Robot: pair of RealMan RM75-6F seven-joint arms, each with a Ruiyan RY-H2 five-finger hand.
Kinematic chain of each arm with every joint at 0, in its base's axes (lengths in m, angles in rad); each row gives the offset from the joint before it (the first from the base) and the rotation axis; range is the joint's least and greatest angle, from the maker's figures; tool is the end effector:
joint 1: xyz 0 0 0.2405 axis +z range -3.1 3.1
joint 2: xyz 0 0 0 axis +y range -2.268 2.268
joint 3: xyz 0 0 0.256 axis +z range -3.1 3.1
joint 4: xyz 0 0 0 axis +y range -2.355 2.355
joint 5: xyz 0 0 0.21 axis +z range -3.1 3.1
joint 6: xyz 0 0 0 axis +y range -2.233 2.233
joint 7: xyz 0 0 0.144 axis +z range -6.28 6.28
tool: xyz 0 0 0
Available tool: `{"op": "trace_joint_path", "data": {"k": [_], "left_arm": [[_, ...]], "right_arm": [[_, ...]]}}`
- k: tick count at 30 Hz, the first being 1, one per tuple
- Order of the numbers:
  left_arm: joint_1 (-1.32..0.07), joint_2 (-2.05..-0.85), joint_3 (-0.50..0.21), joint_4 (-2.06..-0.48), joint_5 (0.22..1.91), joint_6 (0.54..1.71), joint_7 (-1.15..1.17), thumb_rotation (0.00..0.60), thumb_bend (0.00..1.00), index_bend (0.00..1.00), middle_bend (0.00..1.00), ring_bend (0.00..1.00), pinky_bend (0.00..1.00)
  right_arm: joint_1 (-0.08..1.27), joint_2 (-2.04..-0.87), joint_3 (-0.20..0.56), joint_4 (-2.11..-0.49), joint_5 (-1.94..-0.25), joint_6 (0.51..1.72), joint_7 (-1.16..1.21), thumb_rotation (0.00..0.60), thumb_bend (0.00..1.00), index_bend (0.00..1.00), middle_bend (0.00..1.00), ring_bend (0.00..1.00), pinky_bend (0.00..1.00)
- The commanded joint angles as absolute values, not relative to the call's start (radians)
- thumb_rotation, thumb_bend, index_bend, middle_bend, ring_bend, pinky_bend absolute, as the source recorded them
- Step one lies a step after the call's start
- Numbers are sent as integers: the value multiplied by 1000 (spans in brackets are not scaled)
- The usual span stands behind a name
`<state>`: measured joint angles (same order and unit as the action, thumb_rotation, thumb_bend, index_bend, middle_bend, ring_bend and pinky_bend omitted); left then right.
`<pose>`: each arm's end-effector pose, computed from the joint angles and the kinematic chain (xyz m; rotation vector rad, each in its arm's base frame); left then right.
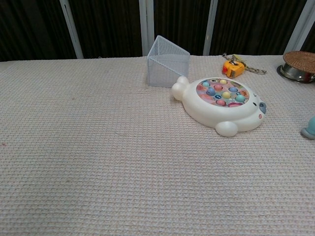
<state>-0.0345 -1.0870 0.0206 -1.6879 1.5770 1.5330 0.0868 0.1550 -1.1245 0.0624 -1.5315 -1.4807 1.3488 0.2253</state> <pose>-0.2994 0.1499 0.1556 -1.4482 -0.8876 -0.8628 -0.3229 -0.2070 0.1514 1.3991 -1.0817 0.9791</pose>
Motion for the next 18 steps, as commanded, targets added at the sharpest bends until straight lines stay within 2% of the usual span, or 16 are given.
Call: {"op": "trace_joint_path", "data": {"k": [1,8,18], "left_arm": [[-41,-1085,18,-1695,1582,1526,95,600,46,0,0,0,0],[-54,-1076,12,-1725,1588,1515,127,600,46,0,0,0,0],[-58,-1069,11,-1752,1586,1509,157,600,46,0,0,0,0]], "right_arm": [[226,-1116,82,-1470,-1451,1228,305,600,414,84,134,17,49],[320,-1170,93,-1347,-1407,1046,379,600,414,187,196,50,49],[386,-1254,75,-1234,-1410,927,416,600,413,219,231,69,49]]}}
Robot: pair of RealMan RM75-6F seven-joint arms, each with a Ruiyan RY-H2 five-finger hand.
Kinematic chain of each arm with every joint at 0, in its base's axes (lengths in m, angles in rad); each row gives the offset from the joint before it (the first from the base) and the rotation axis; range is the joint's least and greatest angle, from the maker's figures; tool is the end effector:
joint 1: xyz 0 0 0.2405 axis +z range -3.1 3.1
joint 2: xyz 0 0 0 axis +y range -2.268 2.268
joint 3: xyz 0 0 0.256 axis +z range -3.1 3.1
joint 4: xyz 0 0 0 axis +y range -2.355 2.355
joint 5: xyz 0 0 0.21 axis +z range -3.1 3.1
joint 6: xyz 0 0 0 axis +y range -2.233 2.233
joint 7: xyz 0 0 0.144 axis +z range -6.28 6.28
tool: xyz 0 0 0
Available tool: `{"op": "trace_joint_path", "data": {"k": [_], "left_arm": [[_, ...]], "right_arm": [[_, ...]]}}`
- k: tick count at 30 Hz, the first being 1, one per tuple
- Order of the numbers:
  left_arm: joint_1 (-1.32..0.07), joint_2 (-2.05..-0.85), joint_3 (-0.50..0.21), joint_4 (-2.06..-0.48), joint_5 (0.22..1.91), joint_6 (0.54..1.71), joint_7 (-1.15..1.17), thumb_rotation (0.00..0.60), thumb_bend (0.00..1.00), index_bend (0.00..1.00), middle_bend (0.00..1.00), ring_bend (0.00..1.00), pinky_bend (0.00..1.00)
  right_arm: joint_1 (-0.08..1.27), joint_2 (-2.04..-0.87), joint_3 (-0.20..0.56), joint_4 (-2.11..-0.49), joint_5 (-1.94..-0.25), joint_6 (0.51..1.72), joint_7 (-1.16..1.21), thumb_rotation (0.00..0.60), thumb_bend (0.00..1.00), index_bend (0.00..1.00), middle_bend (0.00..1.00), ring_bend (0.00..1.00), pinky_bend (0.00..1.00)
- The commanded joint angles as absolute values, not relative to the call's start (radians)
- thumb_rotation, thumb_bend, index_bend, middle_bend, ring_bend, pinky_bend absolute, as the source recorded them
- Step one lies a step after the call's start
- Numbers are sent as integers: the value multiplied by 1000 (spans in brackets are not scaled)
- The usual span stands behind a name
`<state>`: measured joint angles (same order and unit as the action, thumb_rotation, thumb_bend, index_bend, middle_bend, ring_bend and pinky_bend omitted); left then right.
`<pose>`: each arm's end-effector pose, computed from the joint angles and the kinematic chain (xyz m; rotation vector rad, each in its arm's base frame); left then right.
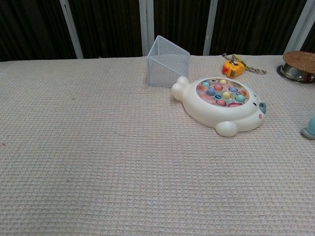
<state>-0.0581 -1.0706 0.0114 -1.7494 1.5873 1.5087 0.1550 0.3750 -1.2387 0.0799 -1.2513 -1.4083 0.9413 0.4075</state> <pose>-0.2837 0.1580 0.1534 -1.4891 -0.8574 -0.8624 -0.3525 -0.2853 0.1105 1.5085 -1.2957 0.8004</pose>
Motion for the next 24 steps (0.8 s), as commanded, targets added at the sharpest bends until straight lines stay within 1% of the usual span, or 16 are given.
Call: {"op": "trace_joint_path", "data": {"k": [1,12,19,24], "left_arm": [[-57,-1069,10,-1753,1584,1510,159,600,46,0,0,0,0],[-61,-1070,10,-1758,1581,1501,167,600,46,0,0,0,0],[-61,-1071,9,-1758,1575,1500,169,600,46,0,0,0,0],[-61,-1070,8,-1759,1572,1499,171,600,46,0,0,0,0]], "right_arm": [[390,-1260,73,-1226,-1410,923,418,600,413,225,236,73,49],[412,-1308,65,-1160,-1400,881,435,600,414,283,304,118,61],[422,-1328,63,-1125,-1397,868,452,600,414,310,320,128,61],[425,-1341,62,-1099,-1395,864,463,600,413,356,346,155,75]]}}
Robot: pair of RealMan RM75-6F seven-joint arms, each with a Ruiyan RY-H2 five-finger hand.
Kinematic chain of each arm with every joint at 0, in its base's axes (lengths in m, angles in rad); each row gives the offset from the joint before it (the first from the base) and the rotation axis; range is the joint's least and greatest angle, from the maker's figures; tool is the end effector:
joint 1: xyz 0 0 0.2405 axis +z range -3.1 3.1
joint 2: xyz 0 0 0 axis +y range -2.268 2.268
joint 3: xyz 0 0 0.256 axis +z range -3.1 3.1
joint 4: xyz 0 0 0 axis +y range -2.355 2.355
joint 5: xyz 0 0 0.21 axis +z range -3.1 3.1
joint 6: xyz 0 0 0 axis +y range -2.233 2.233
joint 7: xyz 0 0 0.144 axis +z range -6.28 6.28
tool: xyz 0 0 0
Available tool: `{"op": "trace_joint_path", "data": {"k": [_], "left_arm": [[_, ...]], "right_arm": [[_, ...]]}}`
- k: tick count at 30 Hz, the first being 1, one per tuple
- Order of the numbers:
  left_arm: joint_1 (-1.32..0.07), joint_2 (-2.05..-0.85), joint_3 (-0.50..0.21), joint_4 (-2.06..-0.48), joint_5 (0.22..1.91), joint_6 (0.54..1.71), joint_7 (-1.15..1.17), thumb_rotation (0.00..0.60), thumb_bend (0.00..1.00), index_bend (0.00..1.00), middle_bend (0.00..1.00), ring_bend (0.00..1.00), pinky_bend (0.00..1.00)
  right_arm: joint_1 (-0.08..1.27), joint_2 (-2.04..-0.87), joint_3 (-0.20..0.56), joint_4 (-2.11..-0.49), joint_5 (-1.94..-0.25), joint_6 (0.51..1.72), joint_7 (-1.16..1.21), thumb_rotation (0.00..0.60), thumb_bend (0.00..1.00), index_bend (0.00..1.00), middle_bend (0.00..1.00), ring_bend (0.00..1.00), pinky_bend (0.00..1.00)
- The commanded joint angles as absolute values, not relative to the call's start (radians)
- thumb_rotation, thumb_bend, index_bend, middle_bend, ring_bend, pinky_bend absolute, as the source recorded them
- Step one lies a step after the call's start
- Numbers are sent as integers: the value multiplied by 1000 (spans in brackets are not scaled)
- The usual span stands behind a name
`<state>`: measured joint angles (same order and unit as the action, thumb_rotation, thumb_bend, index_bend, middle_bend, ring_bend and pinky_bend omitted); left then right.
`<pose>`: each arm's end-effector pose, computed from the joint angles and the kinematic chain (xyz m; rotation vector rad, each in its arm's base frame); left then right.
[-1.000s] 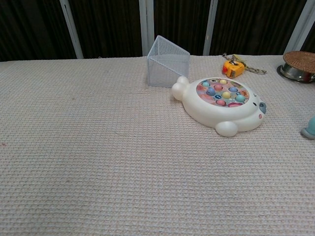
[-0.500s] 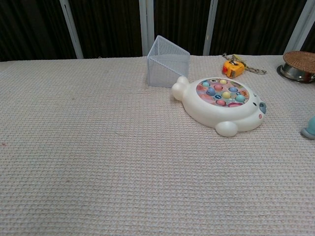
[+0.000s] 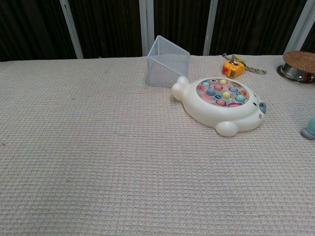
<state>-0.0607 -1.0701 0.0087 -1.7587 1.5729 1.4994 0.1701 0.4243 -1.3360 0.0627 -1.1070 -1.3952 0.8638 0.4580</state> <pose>-0.2835 0.1592 0.1526 -1.4864 -0.8614 -0.8479 -0.3655 -0.3013 0.0870 1.5126 -1.3410 0.7460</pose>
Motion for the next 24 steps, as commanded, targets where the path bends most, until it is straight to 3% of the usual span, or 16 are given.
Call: {"op": "trace_joint_path", "data": {"k": [1,24], "left_arm": [[-61,-1070,9,-1759,1571,1498,171,600,46,0,0,0,0],[-62,-1074,7,-1762,1562,1493,179,600,46,0,0,0,0]], "right_arm": [[425,-1343,61,-1094,-1396,864,466,600,413,360,348,157,79],[431,-1360,52,-1064,-1402,866,488,600,514,439,404,212,91]]}}
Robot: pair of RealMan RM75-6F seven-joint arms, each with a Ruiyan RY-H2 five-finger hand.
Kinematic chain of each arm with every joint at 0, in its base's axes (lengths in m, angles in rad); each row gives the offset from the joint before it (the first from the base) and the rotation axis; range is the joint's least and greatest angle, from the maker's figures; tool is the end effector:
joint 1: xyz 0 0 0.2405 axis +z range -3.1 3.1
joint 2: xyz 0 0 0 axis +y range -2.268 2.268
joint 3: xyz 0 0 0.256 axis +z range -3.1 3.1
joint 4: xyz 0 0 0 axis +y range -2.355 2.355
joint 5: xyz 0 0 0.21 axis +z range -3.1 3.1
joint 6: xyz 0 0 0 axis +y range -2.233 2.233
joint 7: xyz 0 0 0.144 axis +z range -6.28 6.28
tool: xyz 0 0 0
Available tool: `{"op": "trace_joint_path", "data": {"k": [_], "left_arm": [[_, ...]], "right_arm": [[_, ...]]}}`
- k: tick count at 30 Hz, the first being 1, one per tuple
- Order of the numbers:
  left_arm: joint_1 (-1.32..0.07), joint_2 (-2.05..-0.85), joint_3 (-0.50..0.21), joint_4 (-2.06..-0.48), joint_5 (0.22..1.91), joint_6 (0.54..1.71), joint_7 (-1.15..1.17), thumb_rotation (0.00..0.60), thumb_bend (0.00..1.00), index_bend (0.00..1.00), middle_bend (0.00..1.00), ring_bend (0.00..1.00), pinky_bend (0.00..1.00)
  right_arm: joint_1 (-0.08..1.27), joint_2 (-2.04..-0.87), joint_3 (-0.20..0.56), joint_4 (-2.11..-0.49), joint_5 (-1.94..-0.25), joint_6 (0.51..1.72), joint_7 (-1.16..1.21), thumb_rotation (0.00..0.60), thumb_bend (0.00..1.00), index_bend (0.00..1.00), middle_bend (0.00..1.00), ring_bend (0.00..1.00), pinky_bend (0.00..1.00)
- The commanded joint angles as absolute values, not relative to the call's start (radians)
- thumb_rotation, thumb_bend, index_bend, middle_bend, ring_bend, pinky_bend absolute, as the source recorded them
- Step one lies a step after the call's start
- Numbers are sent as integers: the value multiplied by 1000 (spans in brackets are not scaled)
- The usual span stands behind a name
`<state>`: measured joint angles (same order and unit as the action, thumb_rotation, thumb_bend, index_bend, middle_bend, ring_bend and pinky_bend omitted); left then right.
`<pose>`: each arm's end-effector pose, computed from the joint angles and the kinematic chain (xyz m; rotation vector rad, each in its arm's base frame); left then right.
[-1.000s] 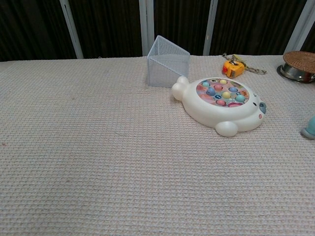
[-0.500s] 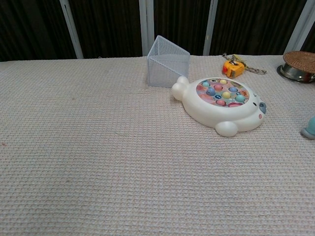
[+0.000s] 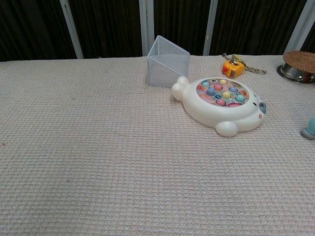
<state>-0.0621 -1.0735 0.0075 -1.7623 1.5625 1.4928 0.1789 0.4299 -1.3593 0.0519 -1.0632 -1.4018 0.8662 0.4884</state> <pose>-0.2839 0.1598 0.1511 -1.4839 -0.8675 -0.8388 -0.3700 -0.3031 0.0840 1.5076 -1.3452 0.7476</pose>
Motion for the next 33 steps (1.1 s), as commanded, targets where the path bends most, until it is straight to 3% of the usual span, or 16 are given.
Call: {"op": "trace_joint_path", "data": {"k": [1,9,20,33], "left_arm": [[-62,-1074,7,-1762,1562,1493,179,600,46,0,0,0,0],[-62,-1076,6,-1757,1555,1491,176,600,46,0,0,0,0],[-65,-1077,4,-1757,1551,1487,177,600,46,0,0,0,0],[-65,-1078,3,-1755,1542,1483,176,600,46,0,0,0,0]], "right_arm": [[431,-1360,52,-1064,-1402,865,487,600,515,445,409,216,91],[433,-1370,52,-1060,-1399,868,480,600,529,523,463,262,99],[435,-1380,54,-1051,-1392,867,480,600,551,550,482,291,106],[447,-1391,63,-1026,-1393,864,503,600,693,682,605,422,172]]}}
